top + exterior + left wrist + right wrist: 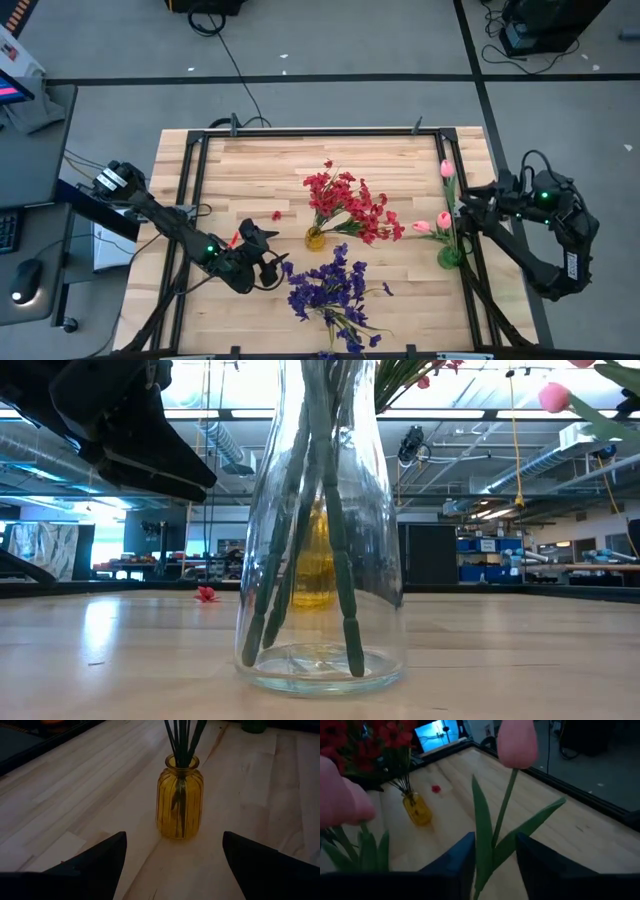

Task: Sort flowers into vase by color
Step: Put the pink tulip into the green vase

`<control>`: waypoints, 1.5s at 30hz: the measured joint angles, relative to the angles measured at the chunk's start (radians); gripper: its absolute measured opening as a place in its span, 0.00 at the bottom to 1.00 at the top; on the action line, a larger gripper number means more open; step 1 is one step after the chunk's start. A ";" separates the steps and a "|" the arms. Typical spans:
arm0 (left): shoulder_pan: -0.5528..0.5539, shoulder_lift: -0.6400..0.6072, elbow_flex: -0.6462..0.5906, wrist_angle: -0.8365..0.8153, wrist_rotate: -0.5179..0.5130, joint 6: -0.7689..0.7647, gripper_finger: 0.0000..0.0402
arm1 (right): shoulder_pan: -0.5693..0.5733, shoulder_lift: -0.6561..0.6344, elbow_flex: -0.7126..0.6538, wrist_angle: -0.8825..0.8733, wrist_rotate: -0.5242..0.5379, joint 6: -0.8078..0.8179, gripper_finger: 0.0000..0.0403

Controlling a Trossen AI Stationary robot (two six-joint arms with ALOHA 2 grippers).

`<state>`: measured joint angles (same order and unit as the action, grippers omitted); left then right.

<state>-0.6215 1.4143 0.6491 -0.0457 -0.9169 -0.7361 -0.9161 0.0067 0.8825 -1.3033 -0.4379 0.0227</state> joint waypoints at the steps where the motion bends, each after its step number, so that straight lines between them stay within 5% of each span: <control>1: 0.000 0.000 0.000 0.000 0.000 0.000 0.83 | 0.000 0.000 0.000 0.004 -0.002 0.012 0.39; 10: 0.000 0.000 0.000 0.002 -0.023 0.001 0.83 | 0.000 0.001 -0.041 0.040 -0.028 0.058 0.60; 19: 0.000 0.000 0.000 0.009 -0.024 0.000 0.83 | 0.031 0.002 -0.015 0.205 0.129 0.060 0.63; 25: 0.000 0.000 0.000 0.023 -0.024 -0.001 0.83 | 0.094 0.077 -0.009 0.188 0.298 0.014 0.50; 34: 0.000 0.000 0.000 0.029 -0.024 -0.001 0.83 | 0.178 0.205 0.039 0.257 0.472 -0.113 0.05; 37: 0.000 0.000 0.000 0.028 -0.024 -0.001 0.83 | 0.198 0.215 0.074 0.256 0.611 -0.176 0.03; 45: 0.000 0.000 0.000 0.029 -0.033 0.000 0.83 | 0.290 0.316 0.077 0.264 0.606 -0.132 0.01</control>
<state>-0.6216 1.4139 0.6491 -0.0171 -0.9502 -0.7357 -0.6262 0.3228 0.9597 -1.0396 0.1682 -0.1094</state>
